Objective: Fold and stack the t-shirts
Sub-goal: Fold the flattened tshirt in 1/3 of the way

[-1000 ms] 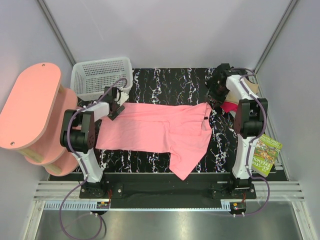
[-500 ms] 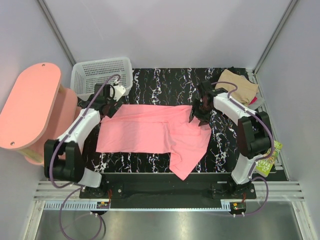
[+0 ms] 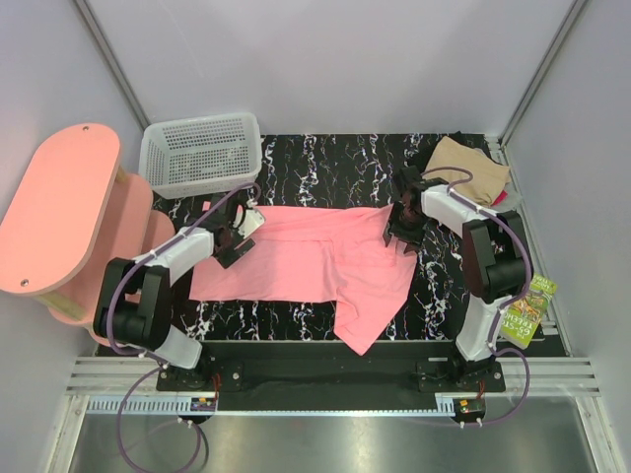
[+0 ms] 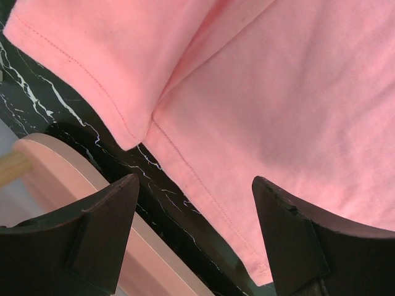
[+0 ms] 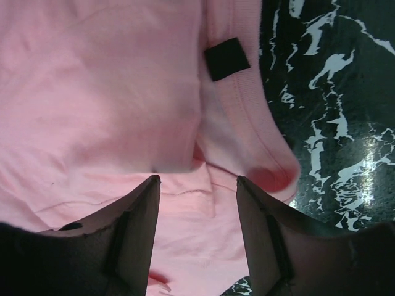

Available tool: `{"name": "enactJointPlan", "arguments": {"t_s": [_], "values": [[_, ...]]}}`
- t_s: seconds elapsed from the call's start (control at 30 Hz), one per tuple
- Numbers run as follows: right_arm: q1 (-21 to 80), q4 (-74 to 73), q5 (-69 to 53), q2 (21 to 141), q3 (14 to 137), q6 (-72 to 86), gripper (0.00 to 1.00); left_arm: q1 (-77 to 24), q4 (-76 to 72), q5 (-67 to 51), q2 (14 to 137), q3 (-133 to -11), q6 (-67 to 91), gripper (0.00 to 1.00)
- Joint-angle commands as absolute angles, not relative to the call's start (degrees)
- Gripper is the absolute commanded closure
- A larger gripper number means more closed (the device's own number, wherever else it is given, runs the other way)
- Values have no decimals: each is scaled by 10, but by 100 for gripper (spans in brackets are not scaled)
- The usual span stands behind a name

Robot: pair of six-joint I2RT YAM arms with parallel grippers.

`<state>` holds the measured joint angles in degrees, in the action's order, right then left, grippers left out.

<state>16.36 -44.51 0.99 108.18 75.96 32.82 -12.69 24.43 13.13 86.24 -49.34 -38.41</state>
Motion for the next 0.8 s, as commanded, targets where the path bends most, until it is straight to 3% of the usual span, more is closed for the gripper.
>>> {"name": "enactJointPlan", "arguments": {"t_s": [0.0,0.77], "values": [[149,-438,47,1065,725,325,41,-126,208,157,870,-494,-407,20],[69,-424,60,1043,624,329,44,-101,113,197,894,-404,-484,22]]}}
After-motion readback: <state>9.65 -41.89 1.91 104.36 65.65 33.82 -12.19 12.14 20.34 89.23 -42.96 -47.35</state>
